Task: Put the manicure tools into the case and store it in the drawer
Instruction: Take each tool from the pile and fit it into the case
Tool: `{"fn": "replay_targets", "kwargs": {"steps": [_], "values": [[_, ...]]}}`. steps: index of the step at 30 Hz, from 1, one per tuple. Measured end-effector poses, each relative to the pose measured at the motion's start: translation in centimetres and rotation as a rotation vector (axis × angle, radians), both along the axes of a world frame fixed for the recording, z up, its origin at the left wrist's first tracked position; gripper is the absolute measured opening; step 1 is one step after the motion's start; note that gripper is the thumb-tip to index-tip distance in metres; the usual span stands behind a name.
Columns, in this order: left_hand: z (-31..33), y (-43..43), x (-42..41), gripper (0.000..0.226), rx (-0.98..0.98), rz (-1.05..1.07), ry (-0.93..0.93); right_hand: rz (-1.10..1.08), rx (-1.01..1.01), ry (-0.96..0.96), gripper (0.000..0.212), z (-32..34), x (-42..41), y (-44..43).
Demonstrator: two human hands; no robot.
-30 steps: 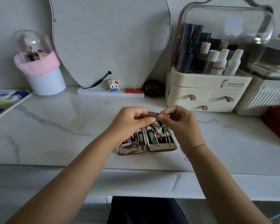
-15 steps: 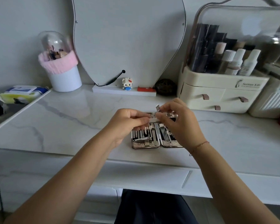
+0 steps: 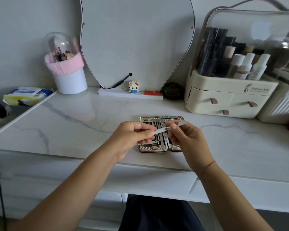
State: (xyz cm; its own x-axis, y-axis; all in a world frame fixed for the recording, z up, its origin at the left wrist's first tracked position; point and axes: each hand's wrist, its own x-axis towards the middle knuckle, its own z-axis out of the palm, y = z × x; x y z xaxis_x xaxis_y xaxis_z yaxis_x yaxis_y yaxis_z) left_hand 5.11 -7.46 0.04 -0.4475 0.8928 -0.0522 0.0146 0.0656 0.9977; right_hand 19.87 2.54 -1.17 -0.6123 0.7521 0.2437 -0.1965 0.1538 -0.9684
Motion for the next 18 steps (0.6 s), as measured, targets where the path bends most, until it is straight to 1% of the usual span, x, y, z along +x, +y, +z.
{"fn": "replay_targets", "kwargs": {"steps": [3, 5, 8, 12, 14, 16, 18], "values": [[0.0, -0.3, 0.0, 0.016, -0.022, -0.047, 0.051, -0.046, 0.148, -0.12, 0.023, 0.2, -0.3, 0.1], [0.1, -0.4, -0.2, 0.016, -0.033, -0.071, 0.054, -0.074, 0.234, -0.218, 0.024, 0.7, -0.7, 0.3], [0.3, -0.3, 0.0, 0.018, -0.025, -0.085, 0.042, -0.075, 0.292, -0.3, 0.025, 1.6, -1.5, 0.9], [0.5, 0.5, 0.5, 0.023, 0.056, 0.017, -0.023, 0.012, 0.212, -0.311, 0.016, 1.5, -2.8, 0.6], [0.4, 0.9, 0.9, 0.033, 0.063, 0.048, 0.012, -0.009, 0.087, -0.261, 0.017, 1.0, -3.1, 0.2], [0.2, 1.0, 1.4, 0.043, 0.054, 0.055, 0.058, -0.016, -0.071, -0.162, 0.018, 1.0, -3.1, 0.0], [0.1, 1.0, 1.6, 0.044, 0.026, 0.088, 0.14, 0.027, -0.145, -0.083, 0.022, 1.5, -3.1, 0.1]]}}
